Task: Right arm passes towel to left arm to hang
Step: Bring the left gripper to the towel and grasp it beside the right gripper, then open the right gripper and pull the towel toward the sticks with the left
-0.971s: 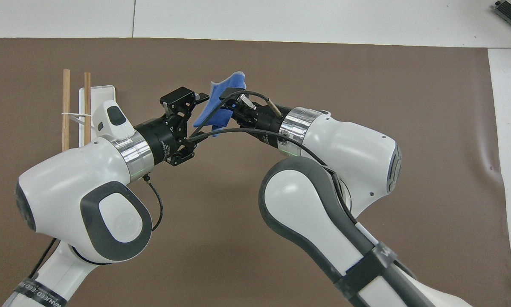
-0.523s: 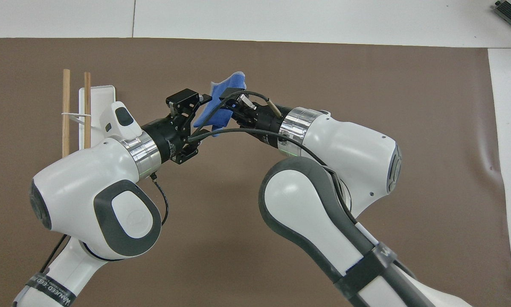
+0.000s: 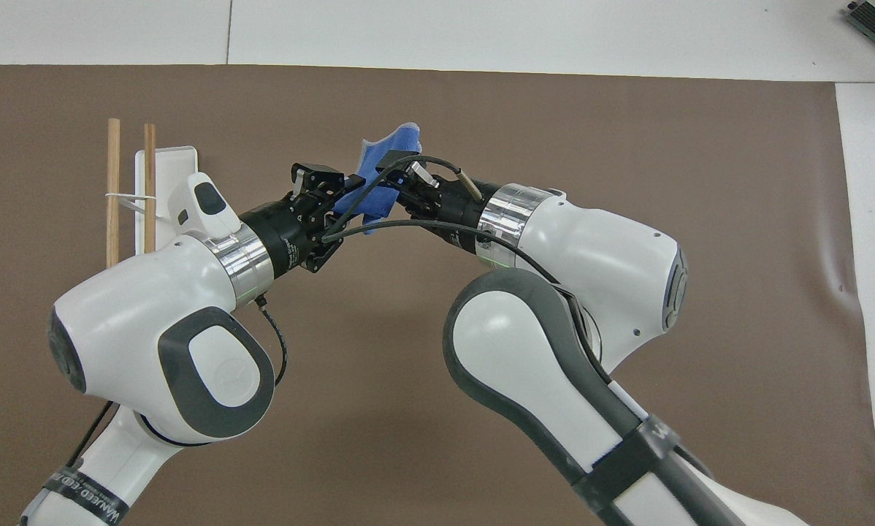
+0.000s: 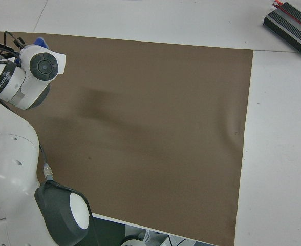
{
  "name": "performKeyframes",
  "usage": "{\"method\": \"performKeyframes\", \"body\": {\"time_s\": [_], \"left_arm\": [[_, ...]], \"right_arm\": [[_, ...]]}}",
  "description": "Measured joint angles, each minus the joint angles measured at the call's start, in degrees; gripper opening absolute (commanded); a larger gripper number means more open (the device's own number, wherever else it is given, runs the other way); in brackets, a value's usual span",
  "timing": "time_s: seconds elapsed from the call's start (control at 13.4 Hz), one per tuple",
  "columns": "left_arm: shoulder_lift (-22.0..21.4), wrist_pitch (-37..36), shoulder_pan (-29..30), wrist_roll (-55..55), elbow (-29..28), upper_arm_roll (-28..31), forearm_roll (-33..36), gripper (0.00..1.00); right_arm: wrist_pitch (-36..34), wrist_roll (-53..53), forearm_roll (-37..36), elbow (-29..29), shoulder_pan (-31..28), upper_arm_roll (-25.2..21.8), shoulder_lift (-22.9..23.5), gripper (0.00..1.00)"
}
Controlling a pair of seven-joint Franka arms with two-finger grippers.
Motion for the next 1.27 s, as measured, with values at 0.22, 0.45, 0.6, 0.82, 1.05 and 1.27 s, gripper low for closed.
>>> {"method": "performKeyframes", "body": {"time_s": [0.22, 0.45, 0.6, 0.82, 1.05, 1.27], "left_arm": [[0.0, 0.0, 0.0, 0.2, 0.0, 0.1, 0.0, 0.0], [0.0, 0.0, 0.0, 2.1, 0.0, 0.1, 0.0, 0.0], [0.0, 0.0, 0.0, 3.4, 0.0, 0.2, 0.0, 0.0], [0.0, 0.0, 0.2, 5.8, 0.0, 0.5, 0.0, 0.0], [0.1, 0.0, 1.6, 9.0, 0.0, 1.2, 0.0, 0.0], [0.3, 0.0, 4.1, 11.8, 0.0, 1.3, 0.0, 0.0]], "right_arm": [[0.0, 0.0, 0.0, 0.0, 0.0, 0.0, 0.0, 0.0], [0.0, 0.0, 0.0, 0.0, 0.0, 0.0, 0.0, 0.0], [0.0, 0.0, 0.0, 0.0, 0.0, 0.0, 0.0, 0.21], [0.0, 0.0, 0.0, -0.1, -0.1, -0.1, 0.0, 0.67], [0.0, 0.0, 0.0, -0.8, -0.2, -0.4, 0.0, 0.75], [0.0, 0.0, 0.0, -1.6, -1.1, -0.6, -0.1, 0.78]]}}
